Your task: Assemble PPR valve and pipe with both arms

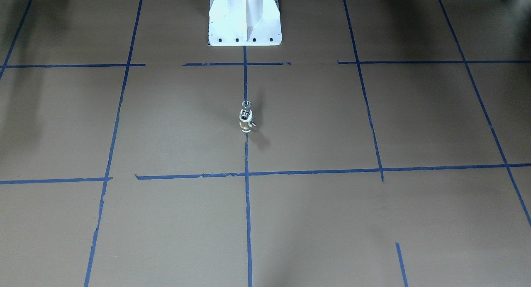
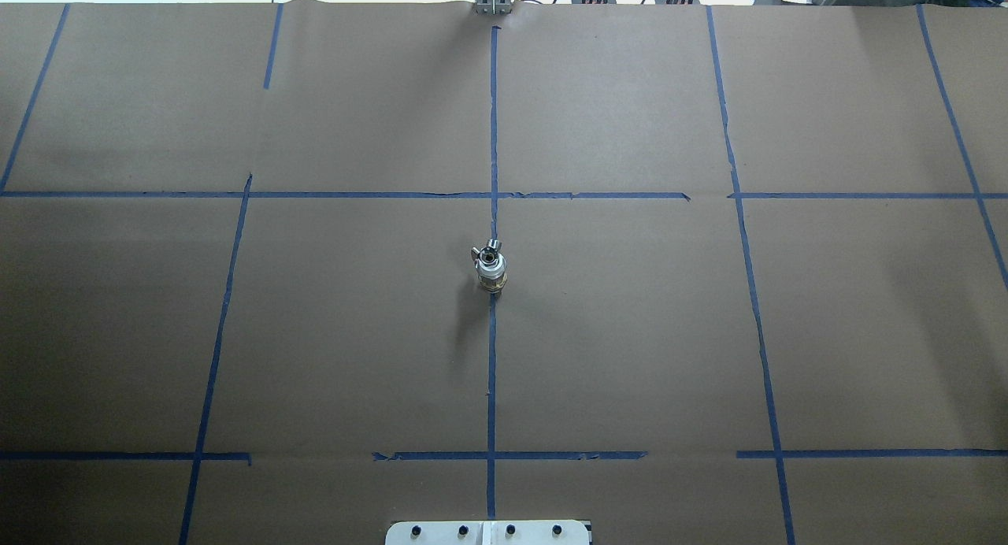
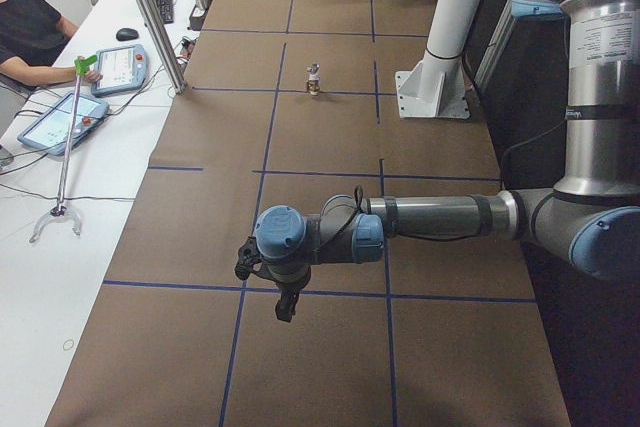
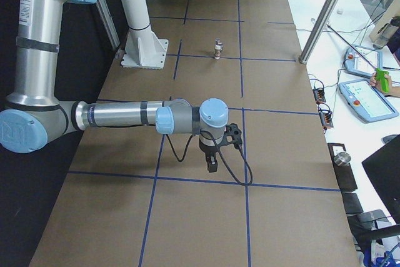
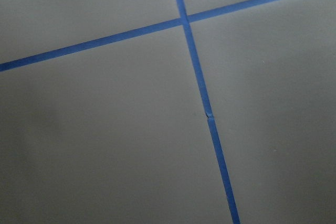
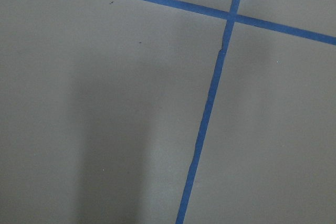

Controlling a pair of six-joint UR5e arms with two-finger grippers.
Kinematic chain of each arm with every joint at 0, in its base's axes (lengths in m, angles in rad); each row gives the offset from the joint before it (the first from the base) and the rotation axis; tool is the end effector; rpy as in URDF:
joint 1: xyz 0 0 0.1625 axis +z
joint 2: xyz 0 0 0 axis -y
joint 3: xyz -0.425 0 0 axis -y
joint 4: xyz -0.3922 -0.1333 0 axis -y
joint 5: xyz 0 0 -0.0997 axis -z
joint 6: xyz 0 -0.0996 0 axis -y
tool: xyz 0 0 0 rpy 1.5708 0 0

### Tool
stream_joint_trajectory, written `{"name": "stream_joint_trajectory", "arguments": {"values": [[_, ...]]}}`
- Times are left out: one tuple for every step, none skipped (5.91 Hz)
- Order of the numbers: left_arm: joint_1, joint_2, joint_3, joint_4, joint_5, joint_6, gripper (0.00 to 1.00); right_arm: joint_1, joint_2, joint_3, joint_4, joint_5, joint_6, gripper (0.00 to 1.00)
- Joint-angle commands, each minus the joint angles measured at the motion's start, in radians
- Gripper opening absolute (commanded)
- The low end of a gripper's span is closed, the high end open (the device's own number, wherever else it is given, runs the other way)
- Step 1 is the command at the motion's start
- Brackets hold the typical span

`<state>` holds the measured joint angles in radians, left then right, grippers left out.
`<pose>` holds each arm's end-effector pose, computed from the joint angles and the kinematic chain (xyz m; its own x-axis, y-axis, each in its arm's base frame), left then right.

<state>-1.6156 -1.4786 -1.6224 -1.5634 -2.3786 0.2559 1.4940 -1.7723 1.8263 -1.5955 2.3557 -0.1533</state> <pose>-0.0814 -0.4458 0.6751 0.6777 0.1891 -0.7106 -0.1311 0.9820 0.1363 0.0314 -0.4119 0.6252 0.6838 -0.2262 0.6937 0.1833 0.9735 0.1368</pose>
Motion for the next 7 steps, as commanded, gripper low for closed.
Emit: {"name": "stream_joint_trajectory", "arguments": {"values": [[-0.001,0.039,-0.092,0.006,0.050,-0.053,1.00,0.000,-0.006,0.004,-0.001,0.013,0.004,1.00],[-0.001,0.135,-0.161,-0.003,0.041,-0.053,1.00,0.000,-0.001,0.001,0.000,0.020,0.011,1.00],[-0.001,0.167,-0.190,0.005,0.039,-0.055,1.00,0.000,-0.007,0.001,0.002,0.020,0.009,1.00],[0.002,0.167,-0.191,0.006,0.039,-0.061,1.00,0.000,-0.007,0.004,0.002,0.022,0.009,1.00],[0.006,0.161,-0.189,0.008,0.035,-0.082,1.00,0.000,-0.007,0.007,0.002,0.024,0.008,1.00],[0.008,0.156,-0.191,0.008,0.020,-0.127,1.00,0.020,-0.007,0.008,0.000,0.027,0.000,1.00],[0.008,0.152,-0.192,0.028,0.018,-0.130,1.00,0.046,-0.006,0.007,-0.012,0.027,-0.009,1.00]]}}
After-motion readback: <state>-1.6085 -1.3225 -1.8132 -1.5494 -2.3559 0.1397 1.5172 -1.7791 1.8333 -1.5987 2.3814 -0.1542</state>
